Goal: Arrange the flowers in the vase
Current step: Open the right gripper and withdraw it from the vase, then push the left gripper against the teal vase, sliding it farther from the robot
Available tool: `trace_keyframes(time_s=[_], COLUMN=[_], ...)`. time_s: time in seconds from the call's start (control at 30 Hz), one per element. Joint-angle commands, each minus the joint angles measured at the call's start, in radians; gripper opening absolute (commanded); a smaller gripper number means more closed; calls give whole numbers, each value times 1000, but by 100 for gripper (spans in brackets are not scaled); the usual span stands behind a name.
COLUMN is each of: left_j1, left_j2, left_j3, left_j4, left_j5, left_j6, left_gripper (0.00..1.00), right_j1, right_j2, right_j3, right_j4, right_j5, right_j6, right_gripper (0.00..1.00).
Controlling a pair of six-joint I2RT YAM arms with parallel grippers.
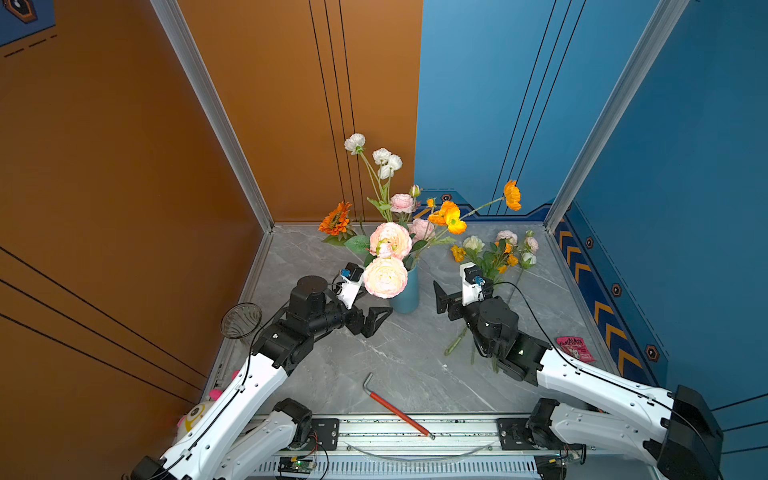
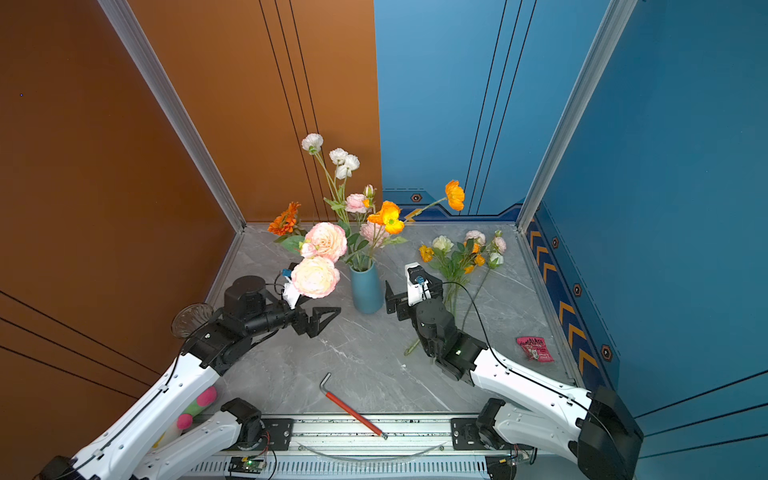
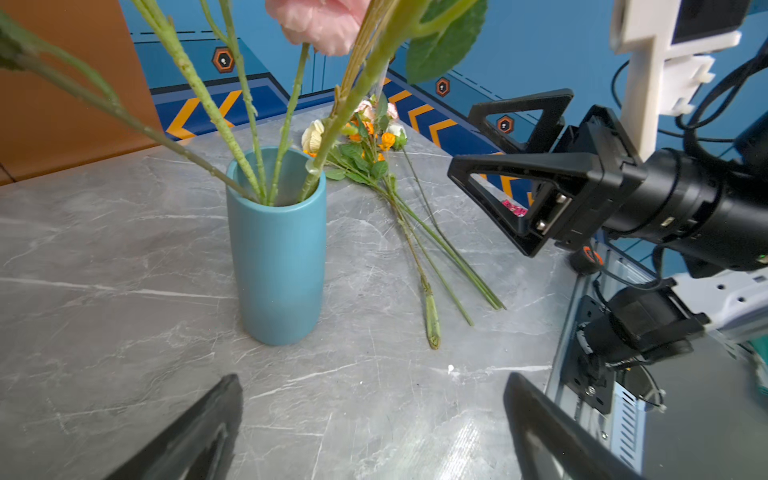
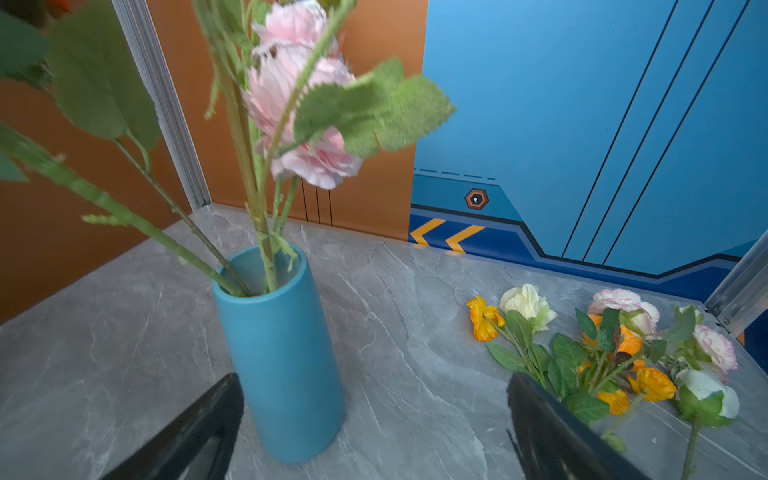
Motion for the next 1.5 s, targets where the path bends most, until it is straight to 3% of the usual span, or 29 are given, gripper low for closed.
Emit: trace_keyframes(time_s=[0.0,0.1,0.17,0.3,0.67,1.2,1.47], left_j1=[-82,-139,-141,-140,-78,-54,-50], left_j2=[34,71,79,148,499,714,733], left_j3=[19,-7,-75,-178,-135,37,61], left_j4=[-24,39,186,436,847,910,910], left_j5=[-251,-368,-387,-318,-256,-217,-202], left_j6=[-4,-12,-22,-12,19,17,9], left_gripper=[98,98,98,98,98,100,71], right_j1=[-52,-108,-175,-214,-209,-213,-215], right_j2=[-50,-88,-95,-78,-186,-125,-124], right_j3=[-53,-104,-132,-167,-327,-318,-316], right_j4=[-128,-80,-13,74,206,220,217], right_j5=[-187,-254,-350,-444,-474,-493,-495], right_j6=[-43,-69,-73,-66,-40,-32,-30], right_gripper=[100,100,100,100,100,100,100])
